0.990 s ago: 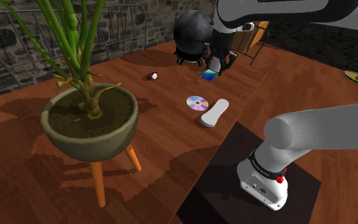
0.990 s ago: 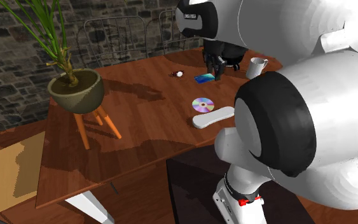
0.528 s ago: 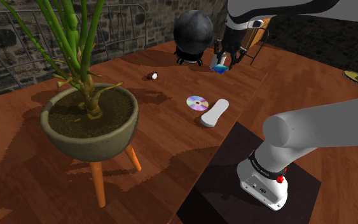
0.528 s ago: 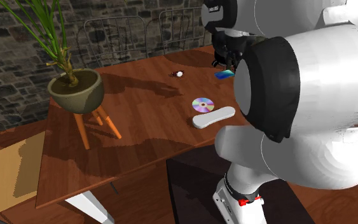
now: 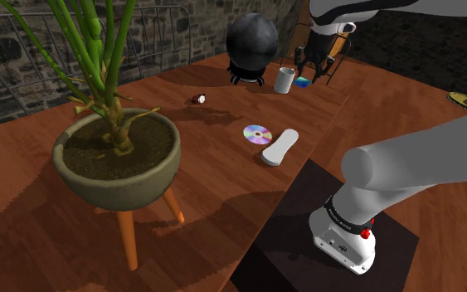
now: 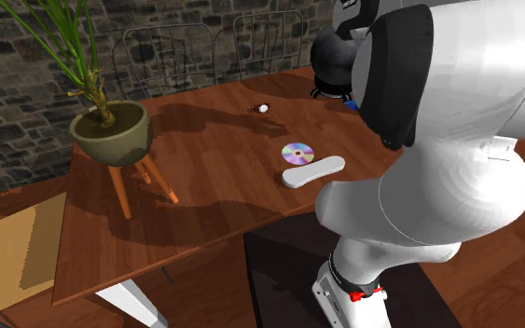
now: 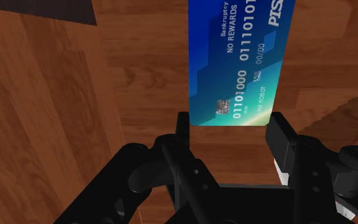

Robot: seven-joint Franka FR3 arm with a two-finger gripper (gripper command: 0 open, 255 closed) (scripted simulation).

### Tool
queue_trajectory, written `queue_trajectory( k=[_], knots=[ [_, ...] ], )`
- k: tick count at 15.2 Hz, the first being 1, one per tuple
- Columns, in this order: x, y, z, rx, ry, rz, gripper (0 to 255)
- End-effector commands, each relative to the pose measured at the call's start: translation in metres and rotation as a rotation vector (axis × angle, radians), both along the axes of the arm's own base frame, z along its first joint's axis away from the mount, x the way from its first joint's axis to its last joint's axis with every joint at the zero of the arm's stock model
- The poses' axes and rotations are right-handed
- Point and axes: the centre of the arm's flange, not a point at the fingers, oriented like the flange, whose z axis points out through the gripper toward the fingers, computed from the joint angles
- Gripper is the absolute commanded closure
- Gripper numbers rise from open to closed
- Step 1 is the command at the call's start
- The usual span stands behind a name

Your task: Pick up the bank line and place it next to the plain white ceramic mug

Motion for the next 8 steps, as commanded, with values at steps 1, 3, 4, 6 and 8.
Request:
queue_trajectory(
  k=[1,3,4,6,8],
  knots=[
    [0.004,-0.028,0.000,-0.001,0.001,0.001,255],
    [0.006,-0.054,0.000,-0.001,0.001,0.001,255],
    [0.007,-0.068,0.000,-0.001,0.001,0.001,255],
    [0.009,-0.094,0.000,-0.001,0.001,0.001,255],
    [0.011,-0.120,0.000,-0.001,0.001,0.001,255]
  ],
)
